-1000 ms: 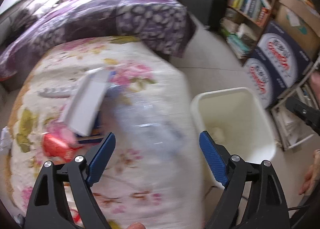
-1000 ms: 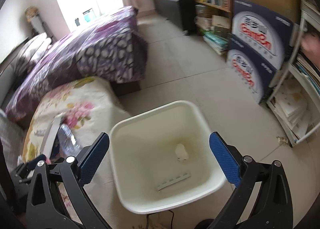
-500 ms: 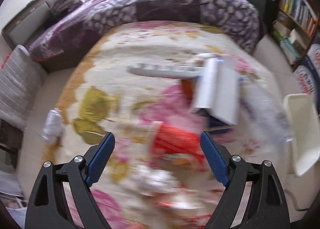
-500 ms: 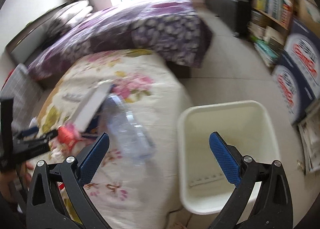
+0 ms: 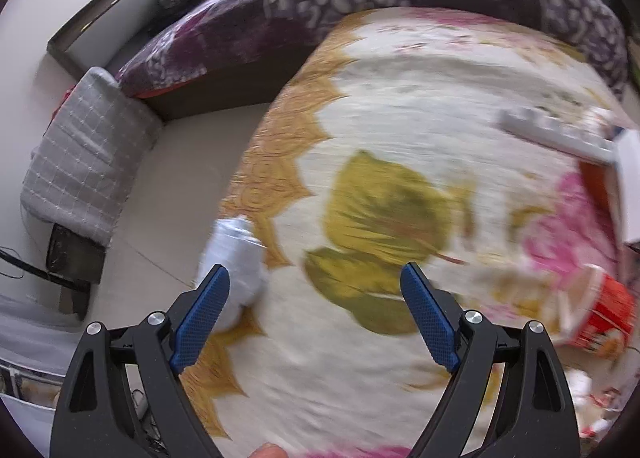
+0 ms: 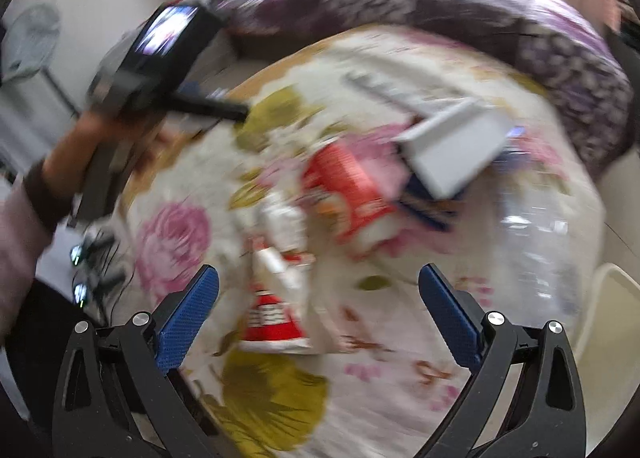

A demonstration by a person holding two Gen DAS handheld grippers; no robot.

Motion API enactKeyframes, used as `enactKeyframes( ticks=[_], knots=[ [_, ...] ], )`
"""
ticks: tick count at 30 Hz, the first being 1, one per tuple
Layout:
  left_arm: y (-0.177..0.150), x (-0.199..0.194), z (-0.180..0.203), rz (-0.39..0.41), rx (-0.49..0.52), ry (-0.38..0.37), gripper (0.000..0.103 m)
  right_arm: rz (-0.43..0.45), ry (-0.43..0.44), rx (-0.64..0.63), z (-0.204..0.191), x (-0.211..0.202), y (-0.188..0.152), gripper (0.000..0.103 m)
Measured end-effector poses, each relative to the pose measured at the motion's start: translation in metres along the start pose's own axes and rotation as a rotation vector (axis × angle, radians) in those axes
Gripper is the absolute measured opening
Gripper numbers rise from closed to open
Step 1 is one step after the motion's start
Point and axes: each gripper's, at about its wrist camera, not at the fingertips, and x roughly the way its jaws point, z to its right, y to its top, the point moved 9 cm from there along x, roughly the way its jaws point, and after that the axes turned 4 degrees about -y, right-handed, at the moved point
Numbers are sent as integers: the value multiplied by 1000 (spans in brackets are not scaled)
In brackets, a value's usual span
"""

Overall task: Collect trash
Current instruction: 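Grasp the crumpled blue-grey bag with left tool while right grasps torn red-white wrapper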

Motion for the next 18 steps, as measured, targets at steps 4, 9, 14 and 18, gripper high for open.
enactKeyframes(
  ticks=[4, 9, 14, 18],
  knots=[
    [-1, 27, -30, -43, -5, 53, 89, -57, 30, -32, -18, 26, -5, 96],
    [-6, 57, -57, -104, -87, -5, 89, -92, 73, -23, -26, 48, -11, 96],
    [-14, 76, -67, -151, -170, -89, 89, -170, 100, -27, -28, 69, -22, 52],
    [-15, 78, -72, -155, -229, -150, 81, -153, 85, -44, -30, 66, -22, 48]
  ],
)
